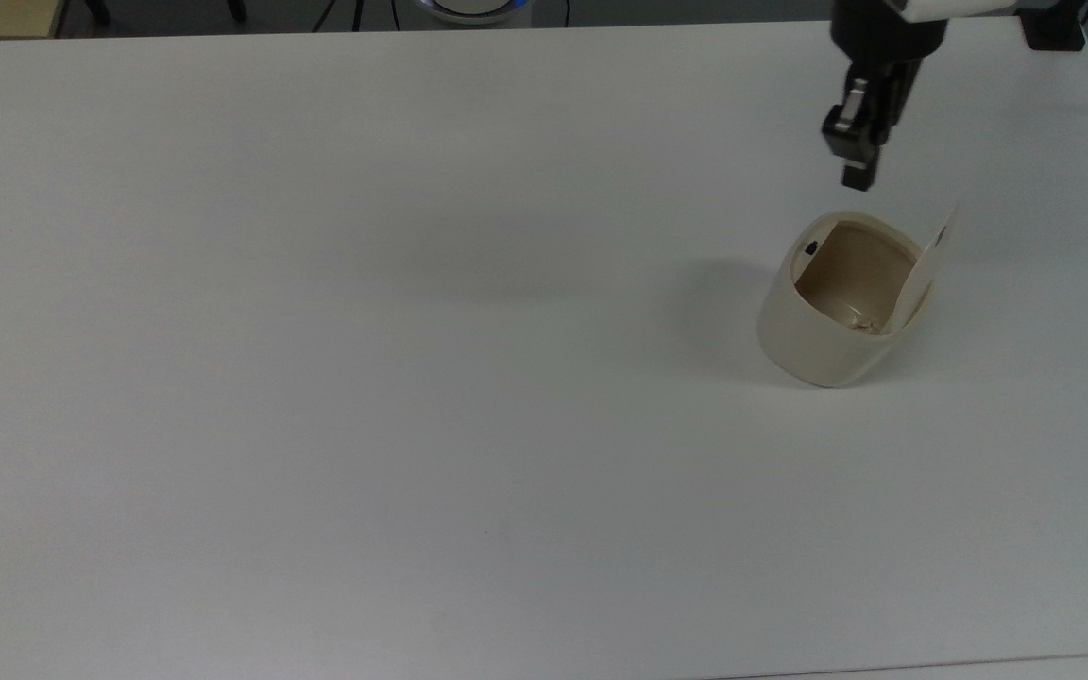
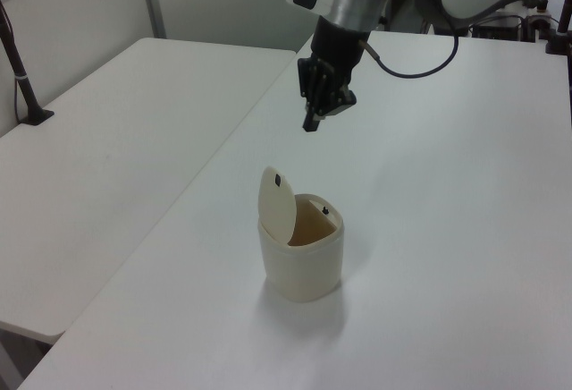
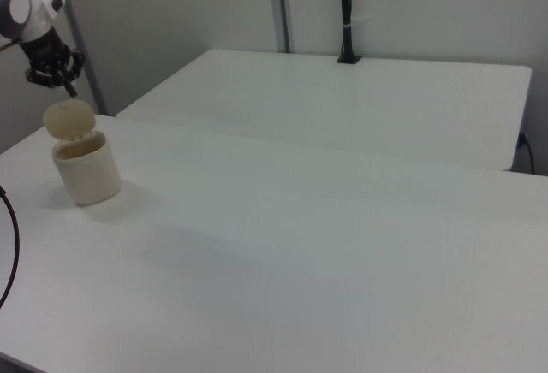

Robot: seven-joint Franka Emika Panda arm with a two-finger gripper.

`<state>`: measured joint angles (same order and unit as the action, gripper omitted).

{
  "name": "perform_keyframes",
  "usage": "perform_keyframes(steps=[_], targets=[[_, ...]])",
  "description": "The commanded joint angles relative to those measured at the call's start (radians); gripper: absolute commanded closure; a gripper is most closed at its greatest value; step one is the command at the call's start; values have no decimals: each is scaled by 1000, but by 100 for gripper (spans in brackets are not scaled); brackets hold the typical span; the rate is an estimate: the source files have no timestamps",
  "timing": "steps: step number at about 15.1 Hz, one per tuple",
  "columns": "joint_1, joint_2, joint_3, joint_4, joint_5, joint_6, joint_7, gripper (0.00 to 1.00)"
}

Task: Close the trash bin
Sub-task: 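Move the gripper over to the raised lid of the cream bin, then push the raised lid down onto the bin opening with the gripper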

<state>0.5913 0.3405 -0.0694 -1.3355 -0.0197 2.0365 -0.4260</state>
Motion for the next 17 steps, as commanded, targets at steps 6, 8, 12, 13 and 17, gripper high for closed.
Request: perform_keyframes(steps=[6, 8, 12, 13, 17], targets=[[88, 101, -27, 68, 14, 229, 196, 100], [102, 120, -24, 74, 14, 237, 199, 100], [111, 161, -24, 82, 14, 275, 223, 100], [111, 161, -26, 81, 14, 274, 224, 100], [96, 143, -30, 47, 17, 246, 216, 100]])
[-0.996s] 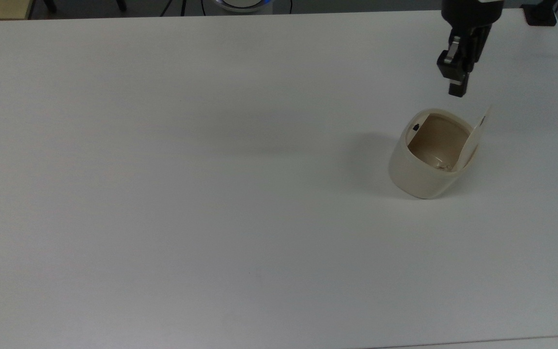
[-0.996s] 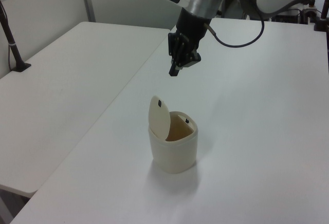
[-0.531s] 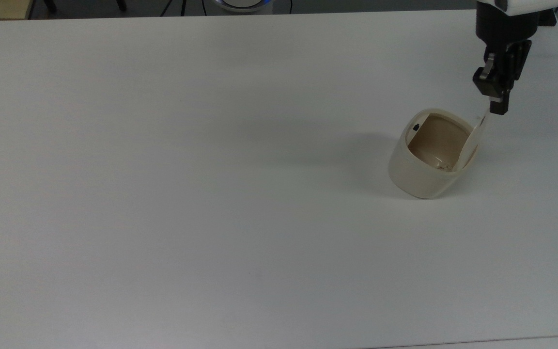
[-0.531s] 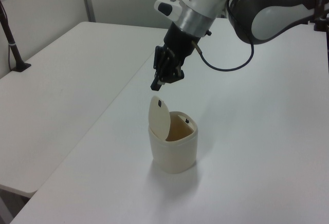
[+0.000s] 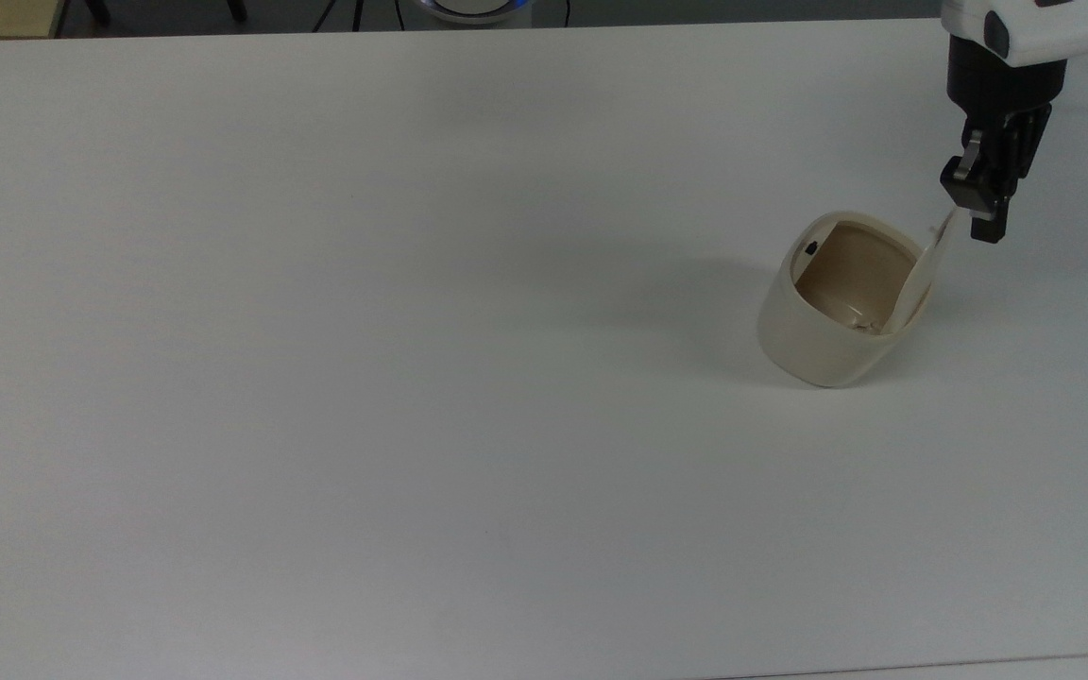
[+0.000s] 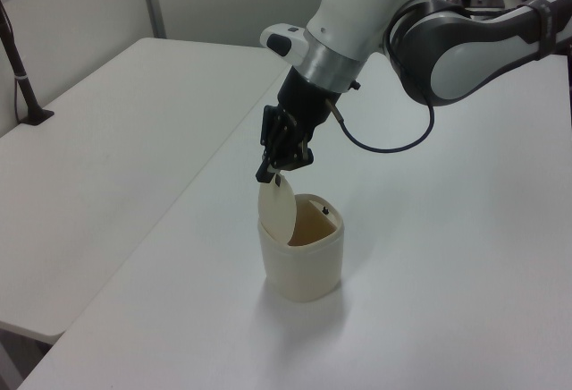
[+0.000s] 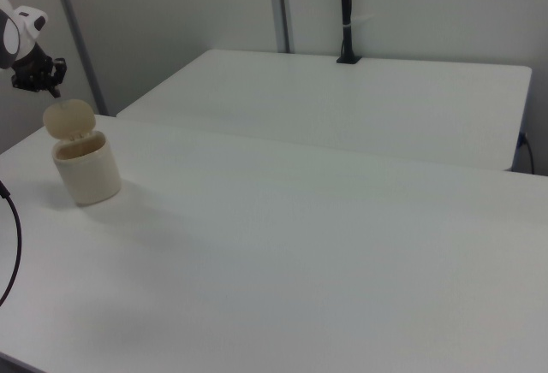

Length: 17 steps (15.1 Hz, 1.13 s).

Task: Close the trash bin
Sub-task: 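Push the raised lid down onto the bin opening with the gripper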

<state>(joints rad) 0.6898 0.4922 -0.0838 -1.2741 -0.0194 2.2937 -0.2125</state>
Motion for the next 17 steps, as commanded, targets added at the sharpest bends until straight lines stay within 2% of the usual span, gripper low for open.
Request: perform_keyframes(steps=[1, 3, 5, 10, 17], targets=[[-15, -20, -16, -19, 18, -34, -5, 100], [-18, -63, -17, -66, 28, -135, -51, 100], [-36, -81, -24, -76, 90, -195, -108, 100], [-41, -75, -24, -166, 93, -194, -154, 100], [-45, -32, -22, -212, 91, -188, -180, 100]])
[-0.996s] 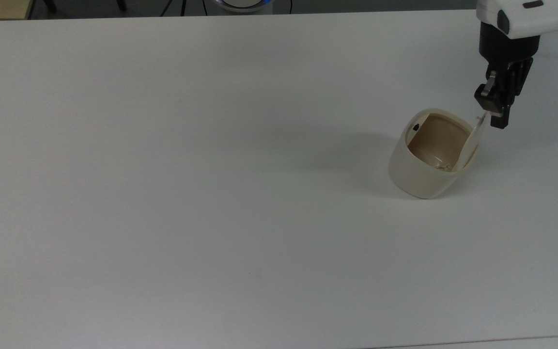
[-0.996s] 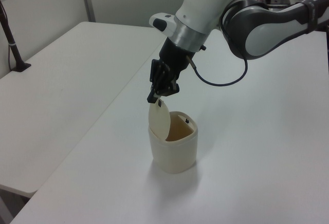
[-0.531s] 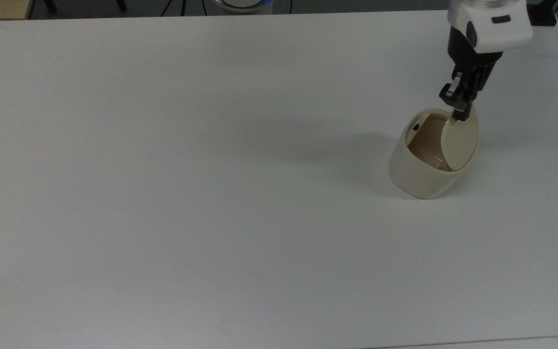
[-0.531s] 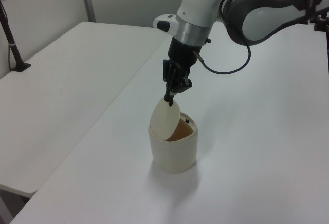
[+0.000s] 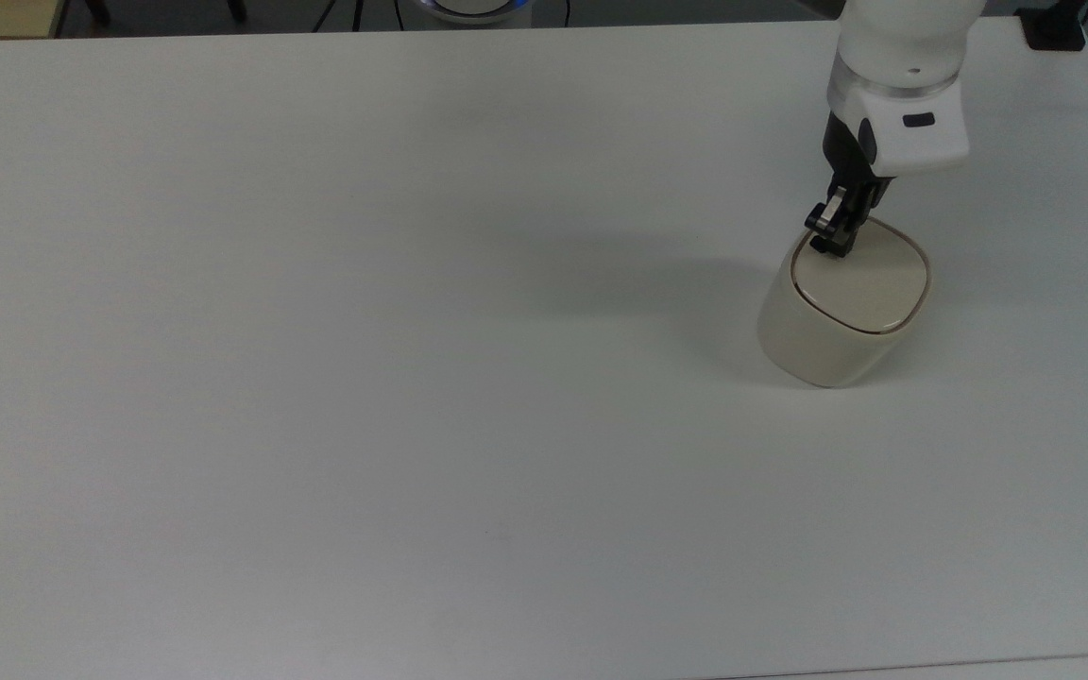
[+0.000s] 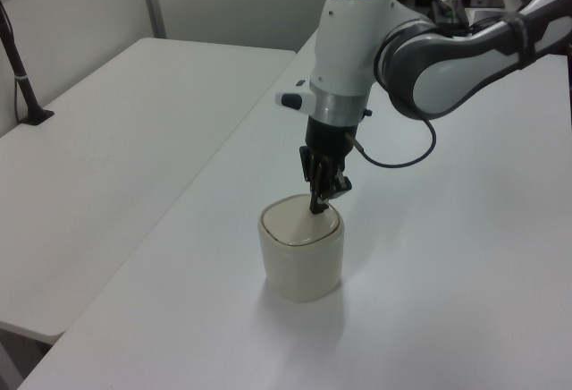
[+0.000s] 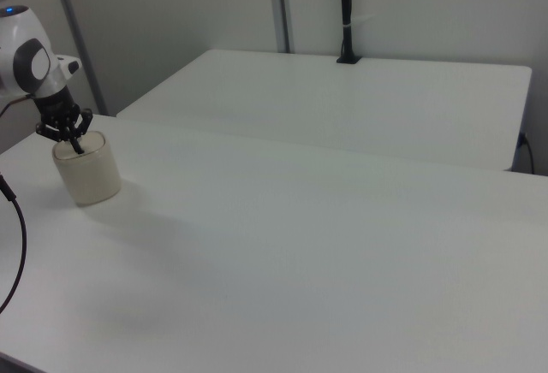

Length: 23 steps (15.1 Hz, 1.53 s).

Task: Close the trash bin

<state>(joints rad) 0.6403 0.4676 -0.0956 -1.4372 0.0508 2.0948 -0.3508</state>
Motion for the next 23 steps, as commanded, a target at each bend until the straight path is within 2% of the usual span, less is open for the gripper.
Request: perform_keyframes(steps=[1, 5, 9, 12, 13, 16, 18, 19, 20, 21, 22, 23], targets=[[4, 2, -10, -49, 20, 13, -42, 100], [2, 8, -9, -46, 27, 31, -39, 100], [-57, -108, 5, -52, 31, 17, -30, 100], [-141, -214, 39, -120, 29, -36, -34, 100], [-181, -243, 59, -138, 29, -53, -30, 100], [-426, -345, 201, -190, 31, -174, -28, 96], [-514, -366, 221, -203, 31, -232, -27, 85], [-549, -368, 221, -203, 31, -268, -13, 84], [-604, -368, 221, -201, 31, -300, 47, 72], [-632, -366, 221, -203, 31, -309, 106, 47], [-651, -365, 214, -206, 20, -320, 206, 3], [-660, -365, 208, -215, 14, -325, 254, 0]])
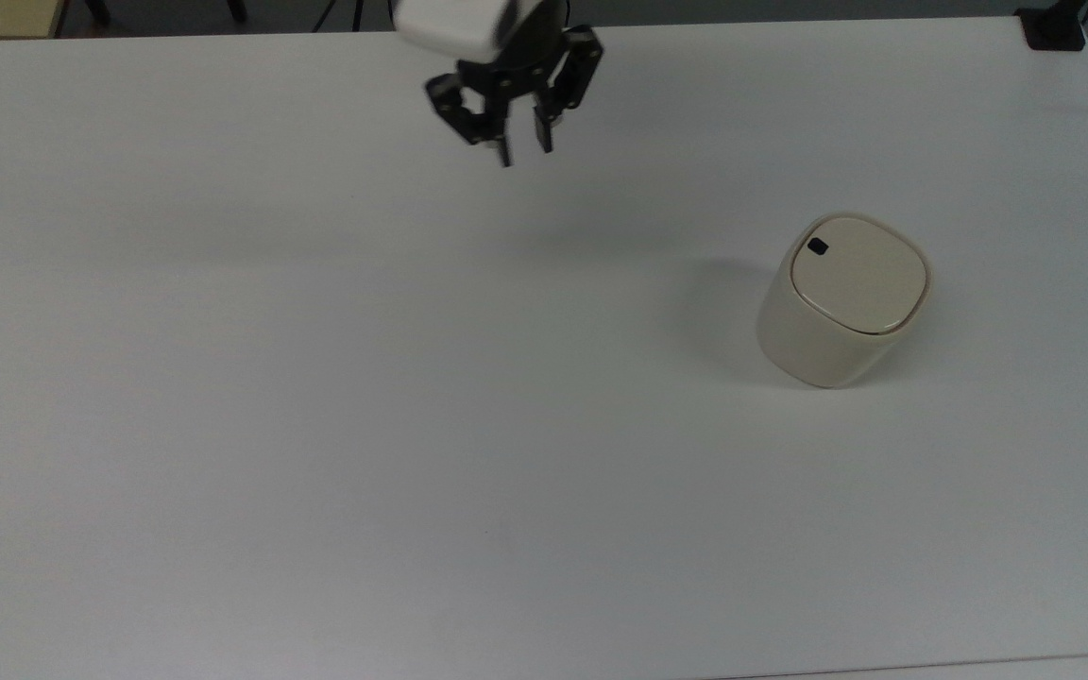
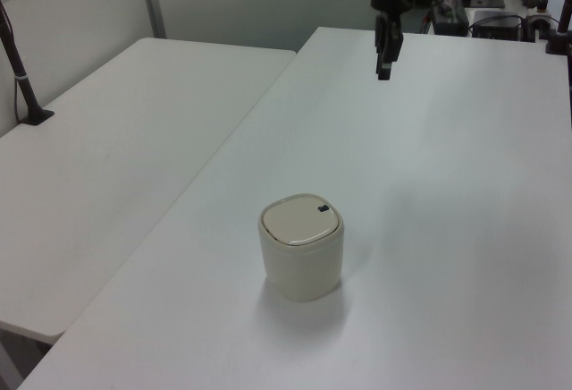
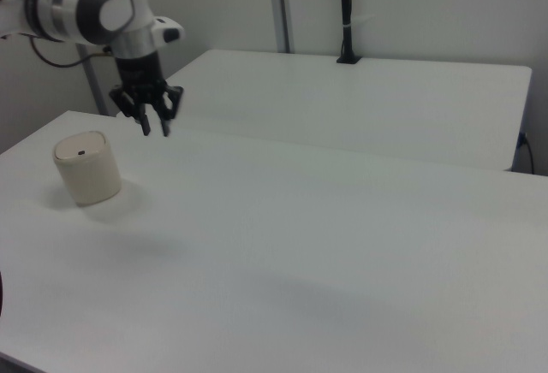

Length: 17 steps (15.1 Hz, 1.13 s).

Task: Close the trash bin

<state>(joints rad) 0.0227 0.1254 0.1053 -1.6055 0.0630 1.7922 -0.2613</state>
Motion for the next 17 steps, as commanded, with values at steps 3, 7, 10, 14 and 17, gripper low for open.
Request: perform_keyframes(steps=[3, 7, 10, 14, 17], targets=[[-81, -49, -56, -51, -2, -71, 189, 0], [-83, -70, -95, -37, -5, -94, 192, 0], [-84, -56, -107, -16, -6, -103, 217, 0], [-86, -58, -122, 4, -35, -103, 249, 0], [-84, -66, -150, 9, -37, -103, 254, 0]])
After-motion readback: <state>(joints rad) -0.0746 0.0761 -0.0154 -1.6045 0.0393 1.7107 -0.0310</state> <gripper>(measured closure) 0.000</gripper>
